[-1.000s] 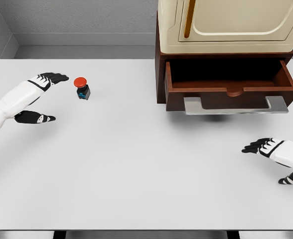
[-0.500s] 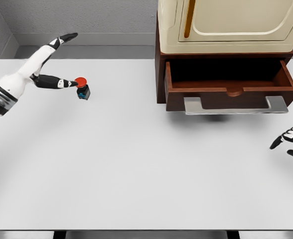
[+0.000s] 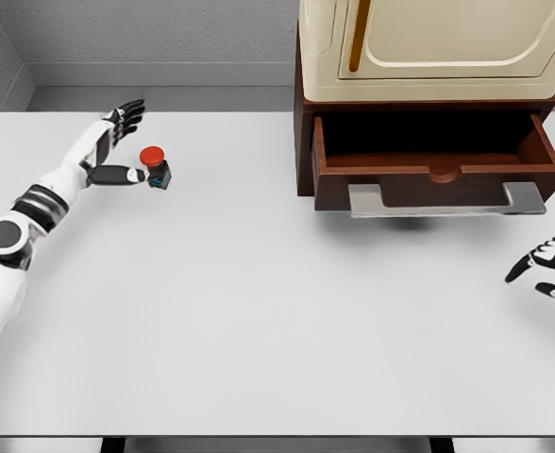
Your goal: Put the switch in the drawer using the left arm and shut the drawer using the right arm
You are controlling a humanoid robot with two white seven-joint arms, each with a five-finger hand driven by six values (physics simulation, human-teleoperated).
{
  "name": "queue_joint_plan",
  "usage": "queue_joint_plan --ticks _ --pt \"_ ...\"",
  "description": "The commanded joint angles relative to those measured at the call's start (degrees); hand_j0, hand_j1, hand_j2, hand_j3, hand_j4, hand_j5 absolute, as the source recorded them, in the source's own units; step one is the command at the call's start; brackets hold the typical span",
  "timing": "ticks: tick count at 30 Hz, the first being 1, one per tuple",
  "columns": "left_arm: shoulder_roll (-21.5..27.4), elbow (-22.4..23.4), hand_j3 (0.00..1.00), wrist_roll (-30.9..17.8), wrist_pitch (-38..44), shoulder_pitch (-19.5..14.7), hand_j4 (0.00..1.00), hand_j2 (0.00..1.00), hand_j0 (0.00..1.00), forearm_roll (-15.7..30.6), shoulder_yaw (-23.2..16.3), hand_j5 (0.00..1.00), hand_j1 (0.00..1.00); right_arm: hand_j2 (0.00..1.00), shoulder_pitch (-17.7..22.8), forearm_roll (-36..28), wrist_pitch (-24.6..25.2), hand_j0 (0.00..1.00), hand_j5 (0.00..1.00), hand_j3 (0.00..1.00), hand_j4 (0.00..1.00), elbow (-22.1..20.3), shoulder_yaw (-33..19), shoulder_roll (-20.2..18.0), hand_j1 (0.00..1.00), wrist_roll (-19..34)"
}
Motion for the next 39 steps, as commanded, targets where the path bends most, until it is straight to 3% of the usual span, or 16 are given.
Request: queue_joint_plan --ticks 1,7,10,12,15,22,26,34,39 --pt "-1.7 2.8 1.00 0.1 0.1 0.0 1.00 1.00 1.00 0.6 0.1 1.00 1.00 0.57 -0.4 -0.4 0.1 0.57 0.57 0.57 0.57 0.0 2.2 -1.2 0.57 0.0" --pt "-1.9 4.7 1.00 0.6 -3.1 -0.8 1.00 1.00 1.00 -0.4 -0.5 1.00 1.00 0.60 -1.1 -0.4 0.1 0.60 0.60 0.60 0.60 0.0 2.5 -1.4 0.60 0.0" --pt "-3.1 4.7 1.00 2.2 -7.0 -0.8 1.00 1.00 1.00 -5.7 0.1 1.00 1.00 0.61 -1.1 -0.4 0.1 0.61 0.61 0.61 0.61 0.0 2.5 -1.4 0.61 0.0" --pt "-3.2 4.8 1.00 5.0 -8.4 -0.7 1.00 1.00 1.00 -6.9 -0.3 1.00 1.00 0.61 -1.1 -0.5 0.1 0.61 0.61 0.61 0.61 0.0 2.5 -1.4 0.61 0.0" --pt "-3.2 5.7 0.98 5.3 -9.1 -0.7 0.98 0.98 0.98 -9.3 0.0 0.98 0.98 0.61 -1.1 -0.5 0.1 0.61 0.61 0.61 0.61 0.0 2.5 -1.4 0.61 0.0" --pt "-3.5 11.0 0.98 5.5 -8.9 -0.9 0.98 0.98 0.98 -9.3 -0.3 0.98 0.98 0.61 -1.1 -0.7 0.1 0.61 0.61 0.61 0.61 0.0 2.5 -1.4 0.61 0.0" --pt "-3.5 11.0 0.95 5.5 -8.8 -0.9 0.95 0.95 0.95 -9.3 -0.6 0.95 0.95 0.61 -1.2 -1.3 0.1 0.61 0.61 0.61 0.61 0.0 2.6 -1.4 0.61 0.0" --pt "-4.1 10.8 0.80 5.5 -8.9 -0.9 0.80 0.80 0.80 -9.3 -0.6 0.80 0.80 0.61 -3.3 -1.3 0.1 0.61 0.61 0.61 0.61 0.0 4.3 -1.4 0.61 0.0" --pt "-4.3 10.8 0.80 5.5 -8.9 -0.9 0.80 0.80 0.80 -9.3 -0.7 0.80 0.80 0.61 -4.0 -1.3 0.1 0.61 0.61 0.61 0.61 0.0 4.7 -1.3 0.61 0.0"
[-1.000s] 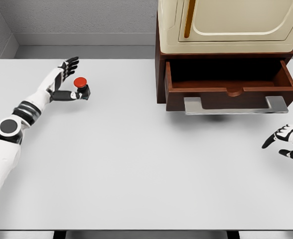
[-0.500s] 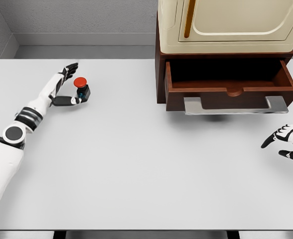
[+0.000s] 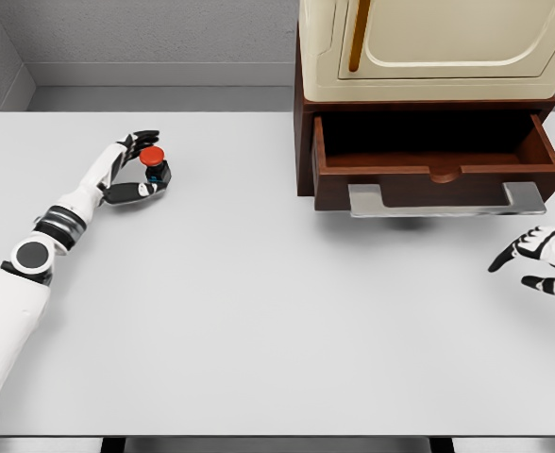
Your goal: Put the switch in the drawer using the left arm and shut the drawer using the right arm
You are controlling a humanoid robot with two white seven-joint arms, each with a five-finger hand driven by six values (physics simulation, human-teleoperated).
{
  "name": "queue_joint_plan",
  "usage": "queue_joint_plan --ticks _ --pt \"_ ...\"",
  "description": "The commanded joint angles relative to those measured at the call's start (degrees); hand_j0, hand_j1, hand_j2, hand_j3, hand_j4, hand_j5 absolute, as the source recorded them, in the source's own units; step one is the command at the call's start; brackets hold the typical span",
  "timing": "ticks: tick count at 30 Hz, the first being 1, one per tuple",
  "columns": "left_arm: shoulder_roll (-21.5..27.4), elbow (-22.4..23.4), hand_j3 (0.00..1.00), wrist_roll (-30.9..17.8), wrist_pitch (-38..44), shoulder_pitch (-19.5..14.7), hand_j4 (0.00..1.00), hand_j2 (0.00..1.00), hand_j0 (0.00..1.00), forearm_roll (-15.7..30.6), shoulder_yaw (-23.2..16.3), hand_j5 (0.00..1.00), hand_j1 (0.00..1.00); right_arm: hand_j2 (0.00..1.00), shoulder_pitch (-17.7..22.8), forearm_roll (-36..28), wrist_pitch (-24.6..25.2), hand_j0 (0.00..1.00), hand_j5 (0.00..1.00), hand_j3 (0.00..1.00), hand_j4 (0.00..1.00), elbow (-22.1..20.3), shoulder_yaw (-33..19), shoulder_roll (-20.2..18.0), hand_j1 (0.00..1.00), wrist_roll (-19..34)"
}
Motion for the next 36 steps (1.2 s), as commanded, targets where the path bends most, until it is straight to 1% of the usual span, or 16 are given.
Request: queue_joint_plan --ticks 1,8,11,13,14,16,18,20,21,23,24,26,28,32,34,36 --pt "-0.1 -0.1 0.80 0.0 0.0 0.0 0.80 0.80 0.80 0.3 0.0 0.80 0.80 0.61 0.0 -0.3 0.2 0.61 0.61 0.61 0.61 0.0 0.3 0.0 0.61 0.0" --pt "-0.1 -0.3 0.80 0.0 -0.1 0.2 0.80 0.80 0.80 0.3 0.0 0.80 0.80 0.61 -0.1 -0.3 0.2 0.61 0.61 0.61 0.61 0.0 0.5 0.0 0.61 0.0" --pt "-0.1 -0.6 0.67 0.0 -0.1 0.3 0.67 0.67 0.67 0.3 0.0 0.67 0.67 0.61 -0.2 -1.0 0.2 0.61 0.61 0.61 0.61 0.0 0.5 -0.1 0.61 0.0" --pt "-0.1 -0.6 0.66 0.0 -0.1 0.4 0.66 0.66 0.66 0.3 0.0 0.66 0.66 0.61 -0.2 -1.6 0.2 0.61 0.61 0.61 0.61 0.0 0.4 -0.2 0.61 0.0" --pt "-0.1 -0.7 0.64 0.0 -0.1 0.4 0.64 0.64 0.64 0.3 0.0 0.64 0.64 0.61 -0.2 -1.6 0.2 0.61 0.61 0.61 0.61 0.0 0.4 -0.2 0.61 0.0" --pt "-0.1 -0.8 0.62 0.0 -0.2 0.4 0.62 0.62 0.62 0.3 0.0 0.62 0.62 0.61 -0.1 -1.7 0.2 0.61 0.61 0.61 0.61 0.0 -0.1 -0.3 0.61 0.0" --pt "-0.1 -0.8 0.61 0.0 -0.2 0.5 0.61 0.61 0.61 0.3 0.0 0.61 0.61 0.61 -0.1 -2.2 0.2 0.61 0.61 0.61 0.61 0.0 -0.3 -0.3 0.61 0.0" --pt "-0.1 -1.0 0.54 0.0 -0.2 0.5 0.54 0.54 0.54 0.3 0.0 0.54 0.54 0.61 -0.1 -2.2 0.2 0.61 0.61 0.61 0.61 0.0 -1.0 -0.3 0.61 0.0" --pt "-0.1 -1.1 0.54 0.0 -0.3 0.5 0.54 0.54 0.54 0.3 0.0 0.54 0.54 0.61 -0.1 -2.7 0.2 0.61 0.61 0.61 0.61 0.0 -1.3 -0.3 0.61 0.0" --pt "-0.1 -1.5 0.45 0.0 -0.6 0.5 0.45 0.45 0.45 0.3 0.0 0.45 0.45 0.61 -0.1 -3.0 0.2 0.61 0.61 0.61 0.61 0.0 -1.9 -0.3 0.61 0.0" --pt "-0.1 -2.2 0.44 0.0 -0.6 0.5 0.44 0.44 0.44 0.3 0.0 0.44 0.44 0.61 -0.1 -3.0 0.2 0.61 0.61 0.61 0.61 0.0 -2.0 -0.3 0.61 0.0" --pt "-0.1 -2.5 0.38 0.0 -0.7 0.5 0.38 0.38 0.38 0.3 0.0 0.38 0.38 0.61 -0.1 -3.1 0.2 0.61 0.61 0.61 0.61 0.0 -2.0 -0.3 0.61 0.0" --pt "-0.1 -2.5 0.35 0.0 -0.8 0.5 0.35 0.35 0.35 0.3 0.0 0.35 0.35 0.61 -0.1 -3.1 0.2 0.61 0.61 0.61 0.61 0.0 -2.6 -0.3 0.61 0.0" --pt "-0.1 -4.1 0.35 0.0 -0.7 0.3 0.35 0.35 0.35 0.3 0.1 0.35 0.35 0.62 0.0 -3.1 0.2 0.62 0.62 0.62 0.62 0.0 -3.2 -0.4 0.62 0.0" --pt "0.0 -6.6 0.35 -0.1 -0.7 0.5 0.35 0.35 0.35 0.3 0.2 0.35 0.35 0.62 0.0 -3.1 0.2 0.62 0.62 0.62 0.62 0.0 -3.2 -0.4 0.62 0.0" --pt "0.0 -7.9 0.35 -0.2 -0.7 0.6 0.35 0.35 0.35 0.3 0.1 0.35 0.35 0.62 0.0 -3.1 0.2 0.62 0.62 0.62 0.62 0.0 -3.2 -0.4 0.62 0.0"
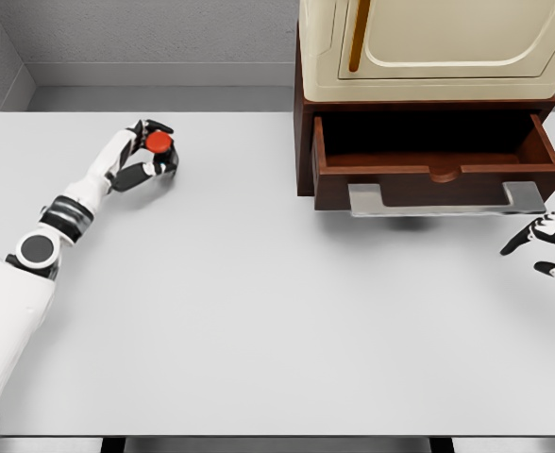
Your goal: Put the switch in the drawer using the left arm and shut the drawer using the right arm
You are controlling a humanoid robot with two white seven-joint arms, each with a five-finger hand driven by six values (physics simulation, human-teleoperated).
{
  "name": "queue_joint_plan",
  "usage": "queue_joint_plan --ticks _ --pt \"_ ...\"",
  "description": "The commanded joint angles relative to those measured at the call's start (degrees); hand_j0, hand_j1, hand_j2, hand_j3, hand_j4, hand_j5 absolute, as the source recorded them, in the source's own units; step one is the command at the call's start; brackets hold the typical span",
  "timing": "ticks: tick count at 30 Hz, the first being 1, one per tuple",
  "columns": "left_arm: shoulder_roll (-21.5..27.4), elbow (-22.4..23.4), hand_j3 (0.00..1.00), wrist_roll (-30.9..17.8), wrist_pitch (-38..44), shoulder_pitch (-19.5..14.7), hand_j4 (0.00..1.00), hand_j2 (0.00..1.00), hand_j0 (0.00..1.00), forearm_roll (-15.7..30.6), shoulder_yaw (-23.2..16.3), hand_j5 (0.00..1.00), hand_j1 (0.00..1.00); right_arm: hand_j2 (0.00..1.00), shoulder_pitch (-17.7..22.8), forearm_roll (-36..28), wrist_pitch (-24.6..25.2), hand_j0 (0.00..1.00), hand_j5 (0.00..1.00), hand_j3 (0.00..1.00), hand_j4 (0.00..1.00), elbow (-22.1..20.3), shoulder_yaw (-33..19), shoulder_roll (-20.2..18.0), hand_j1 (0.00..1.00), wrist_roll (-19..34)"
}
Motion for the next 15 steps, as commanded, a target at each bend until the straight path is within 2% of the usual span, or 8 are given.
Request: queue_joint_plan --ticks 1,6,13,15 --pt "0.1 -2.4 0.35 -0.3 0.0 0.0 0.35 0.35 0.35 0.4 0.0 0.35 0.35 0.62 0.0 -0.4 0.2 0.62 0.62 0.62 0.62 0.0 -0.1 -0.1 0.62 -0.1" --pt "0.3 -6.3 0.34 -0.5 0.0 0.2 0.34 0.34 0.34 0.4 -0.1 0.34 0.34 0.62 0.4 -0.4 0.2 0.62 0.62 0.62 0.62 0.0 -0.1 -0.1 0.62 -0.1" --pt "0.8 -12.9 0.34 -0.7 0.1 2.1 0.34 0.34 0.34 0.6 -0.1 0.34 0.34 0.62 0.9 -0.4 0.2 0.62 0.62 0.62 0.62 0.0 -0.2 -0.6 0.62 -0.1" --pt "0.9 -13.8 0.34 -2.5 0.0 2.1 0.34 0.34 0.34 0.6 -0.2 0.34 0.34 0.62 1.8 -0.4 0.2 0.62 0.62 0.62 0.62 0.0 -1.9 -0.6 0.62 -0.1"
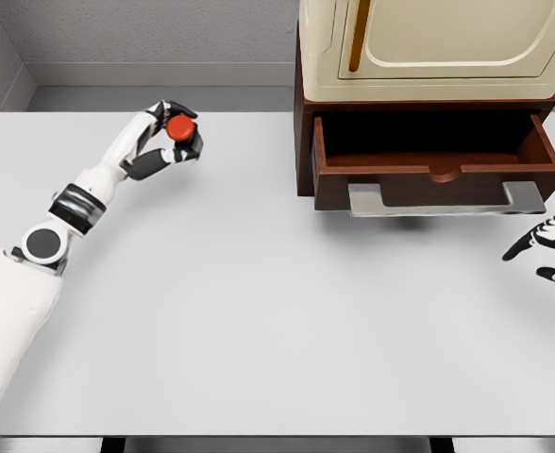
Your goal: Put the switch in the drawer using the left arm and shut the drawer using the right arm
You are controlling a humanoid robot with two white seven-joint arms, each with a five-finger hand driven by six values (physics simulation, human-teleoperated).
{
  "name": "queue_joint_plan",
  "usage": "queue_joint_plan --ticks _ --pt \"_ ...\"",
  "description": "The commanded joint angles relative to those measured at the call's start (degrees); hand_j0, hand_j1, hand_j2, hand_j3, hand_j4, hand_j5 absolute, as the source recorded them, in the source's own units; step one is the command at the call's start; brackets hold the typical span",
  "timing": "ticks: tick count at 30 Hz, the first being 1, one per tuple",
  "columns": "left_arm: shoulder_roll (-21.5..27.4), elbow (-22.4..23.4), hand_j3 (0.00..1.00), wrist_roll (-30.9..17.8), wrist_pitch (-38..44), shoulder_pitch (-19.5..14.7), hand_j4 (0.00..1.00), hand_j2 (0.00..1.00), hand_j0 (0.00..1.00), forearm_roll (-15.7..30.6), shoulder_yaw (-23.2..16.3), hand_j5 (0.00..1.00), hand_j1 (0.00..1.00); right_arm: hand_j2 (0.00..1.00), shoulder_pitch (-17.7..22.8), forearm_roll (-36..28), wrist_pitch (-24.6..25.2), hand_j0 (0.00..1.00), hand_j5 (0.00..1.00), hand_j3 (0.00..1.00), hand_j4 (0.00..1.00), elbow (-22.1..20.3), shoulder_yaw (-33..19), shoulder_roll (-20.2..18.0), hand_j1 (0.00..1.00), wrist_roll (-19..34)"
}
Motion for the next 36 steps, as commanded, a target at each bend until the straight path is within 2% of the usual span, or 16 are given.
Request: queue_joint_plan --ticks 1,8,20,36 --pt "0.2 -2.4 0.34 -1.2 0.0 0.0 0.34 0.34 0.34 0.5 -0.1 0.34 0.34 0.62 0.1 -0.4 0.2 0.62 0.62 0.62 0.62 0.0 -1.2 0.0 0.62 0.0" --pt "3.0 -9.0 0.34 -3.7 0.0 1.1 0.34 0.34 0.34 0.7 -1.5 0.34 0.34 0.62 0.6 -0.4 0.2 0.62 0.62 0.62 0.62 0.0 -1.2 -0.1 0.62 0.0" --pt "3.0 -17.4 0.33 -3.7 -0.1 2.1 0.33 0.33 0.33 0.7 -1.5 0.33 0.33 0.62 1.5 -0.4 0.2 0.62 0.62 0.62 0.62 0.0 -1.6 -0.1 0.62 0.0" --pt "2.4 -22.1 0.33 -3.7 0.1 1.6 0.33 0.33 0.33 0.7 -1.5 0.33 0.33 0.62 2.8 -0.4 0.2 0.62 0.62 0.62 0.62 0.0 -3.3 0.2 0.62 0.0"
